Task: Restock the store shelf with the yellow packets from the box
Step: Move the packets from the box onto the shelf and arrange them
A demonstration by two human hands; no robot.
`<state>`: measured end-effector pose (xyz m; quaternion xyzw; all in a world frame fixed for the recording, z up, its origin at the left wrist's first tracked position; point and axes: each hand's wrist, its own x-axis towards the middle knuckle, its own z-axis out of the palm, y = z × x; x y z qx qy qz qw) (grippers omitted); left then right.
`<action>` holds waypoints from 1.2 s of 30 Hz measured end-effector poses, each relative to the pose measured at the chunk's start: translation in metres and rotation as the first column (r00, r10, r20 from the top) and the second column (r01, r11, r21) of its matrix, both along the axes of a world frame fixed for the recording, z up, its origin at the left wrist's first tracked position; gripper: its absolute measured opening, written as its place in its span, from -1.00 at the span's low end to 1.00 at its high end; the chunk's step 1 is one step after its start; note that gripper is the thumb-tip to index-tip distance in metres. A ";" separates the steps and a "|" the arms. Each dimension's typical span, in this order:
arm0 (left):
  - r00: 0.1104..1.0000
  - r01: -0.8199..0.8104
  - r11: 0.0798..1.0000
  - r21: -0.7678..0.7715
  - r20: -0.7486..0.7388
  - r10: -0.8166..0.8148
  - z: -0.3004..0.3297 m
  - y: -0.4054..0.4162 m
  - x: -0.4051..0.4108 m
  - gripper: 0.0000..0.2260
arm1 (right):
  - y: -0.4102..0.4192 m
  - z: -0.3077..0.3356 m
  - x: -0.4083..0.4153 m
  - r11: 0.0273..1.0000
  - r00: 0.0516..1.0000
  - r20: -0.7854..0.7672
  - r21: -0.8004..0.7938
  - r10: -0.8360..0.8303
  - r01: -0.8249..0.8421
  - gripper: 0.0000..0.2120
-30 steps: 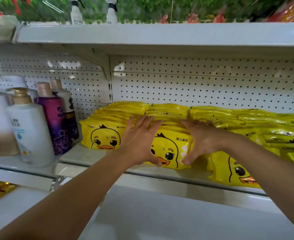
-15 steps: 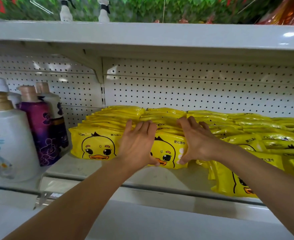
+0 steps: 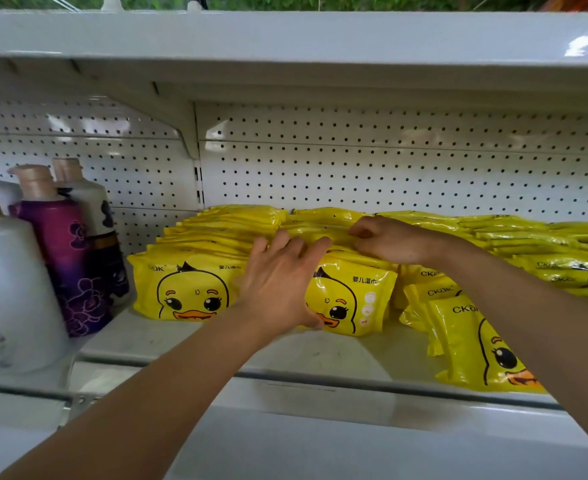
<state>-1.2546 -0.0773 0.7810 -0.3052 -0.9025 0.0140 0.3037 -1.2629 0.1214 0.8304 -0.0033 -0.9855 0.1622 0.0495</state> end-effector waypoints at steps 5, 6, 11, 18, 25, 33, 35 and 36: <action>1.000 -0.007 1.000 0.013 -0.021 0.007 -0.004 -0.001 0.004 -0.05 | 0.006 0.004 0.006 0.996 0.999 0.001 -0.082 0.040 -0.040 -0.71; 1.000 -0.008 1.000 0.014 -0.018 0.008 -0.004 -0.001 0.002 -0.05 | 0.008 0.005 0.004 0.993 0.999 -0.031 -0.112 0.030 -0.034 -0.75; 1.000 -0.003 1.000 0.001 0.013 0.003 0.002 0.004 -0.006 -0.05 | 0.014 0.008 -0.022 0.999 0.996 -0.068 -0.027 -0.049 0.047 -0.65; 1.000 -0.001 1.000 0.007 0.008 0.001 0.000 0.004 -0.007 -0.05 | 0.013 0.009 -0.032 1.000 0.999 0.033 -0.002 -0.011 0.011 -0.72; 1.000 -0.004 1.000 0.003 0.014 0.004 0.001 0.006 -0.008 -0.04 | 0.026 0.009 -0.043 0.987 0.994 -0.083 -0.153 -0.071 0.058 -0.77; 1.000 0.020 1.000 0.004 0.005 -0.020 0.001 0.008 -0.015 -0.05 | 0.028 0.023 -0.069 0.997 0.996 0.029 0.023 -0.081 0.080 -0.60; 1.000 0.020 1.000 0.008 0.001 -0.020 0.001 0.008 -0.015 -0.05 | 0.029 0.025 -0.073 0.996 0.996 0.022 0.017 -0.091 0.090 -0.53; 1.000 0.020 1.000 0.013 0.000 -0.020 0.000 0.008 -0.014 -0.05 | 0.029 0.024 -0.075 0.996 0.995 0.041 0.016 -0.088 0.087 -0.52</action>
